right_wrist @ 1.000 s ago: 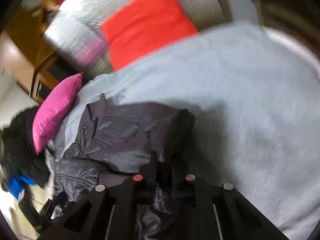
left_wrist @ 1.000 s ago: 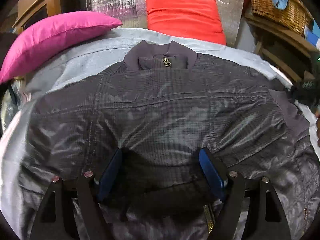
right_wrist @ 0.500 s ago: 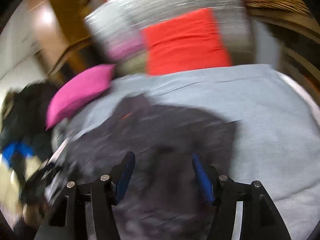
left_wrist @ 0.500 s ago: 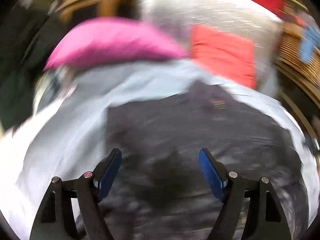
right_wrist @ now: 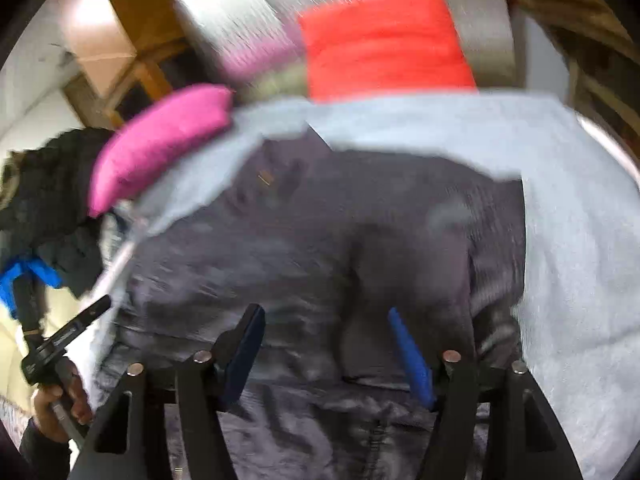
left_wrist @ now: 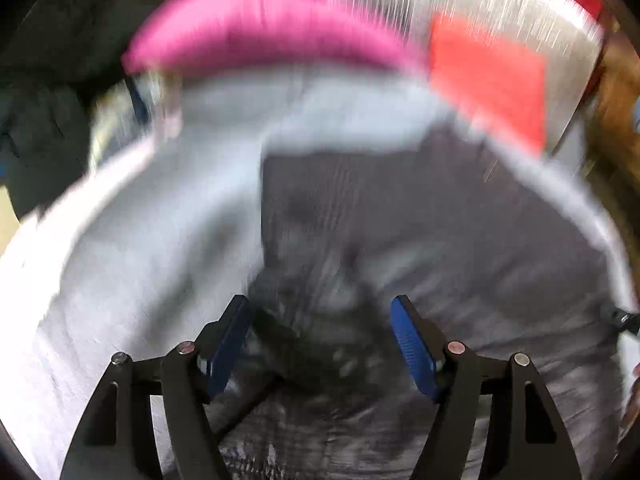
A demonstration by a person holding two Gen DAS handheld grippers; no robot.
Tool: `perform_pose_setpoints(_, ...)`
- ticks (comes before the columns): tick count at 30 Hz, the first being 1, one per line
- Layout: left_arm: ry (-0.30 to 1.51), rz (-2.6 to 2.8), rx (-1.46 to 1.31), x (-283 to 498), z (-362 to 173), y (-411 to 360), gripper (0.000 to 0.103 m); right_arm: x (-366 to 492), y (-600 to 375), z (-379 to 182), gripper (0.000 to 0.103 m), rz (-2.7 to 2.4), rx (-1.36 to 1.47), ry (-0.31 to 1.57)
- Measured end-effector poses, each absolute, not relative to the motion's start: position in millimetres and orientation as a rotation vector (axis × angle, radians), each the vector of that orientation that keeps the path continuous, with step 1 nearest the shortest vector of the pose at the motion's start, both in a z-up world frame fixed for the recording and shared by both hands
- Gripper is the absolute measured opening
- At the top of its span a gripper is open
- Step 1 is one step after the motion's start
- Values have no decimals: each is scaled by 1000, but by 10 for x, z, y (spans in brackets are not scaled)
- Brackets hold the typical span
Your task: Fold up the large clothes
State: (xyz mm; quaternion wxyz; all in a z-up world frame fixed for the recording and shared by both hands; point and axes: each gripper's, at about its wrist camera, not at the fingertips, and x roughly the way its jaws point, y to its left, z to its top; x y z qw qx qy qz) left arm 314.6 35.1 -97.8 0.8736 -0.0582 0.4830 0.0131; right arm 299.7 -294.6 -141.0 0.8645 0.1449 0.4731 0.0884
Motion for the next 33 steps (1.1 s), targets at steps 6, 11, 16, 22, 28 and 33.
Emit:
perform_pose_setpoints(6,869,31,-137,3030,-634,257,76,2984,-2686,-948,69,230,250,878)
perform_pose_setpoints(11,815,-108,-91,3213,-439,-287,77,3423,-2366,-841,69,297,271,844)
perform_pose_setpoints(16,957,-101,32,3524,-910,-618,77,3883,-2486,-1324,69,245,382,986)
perform_pose_setpoints(22,878,-137,19,3276,-662,-450,80,3629,-2631,-1129,69,276,424,905)
perform_pose_setpoints(28,790,-155,-67,2347,-233,265,83,2454,-2944,-669,72,325,418,798)
perform_pose_setpoints(33,841,-142,-179,1370,-409,1000,85,1103,-3458,-873,73,255,471,878)
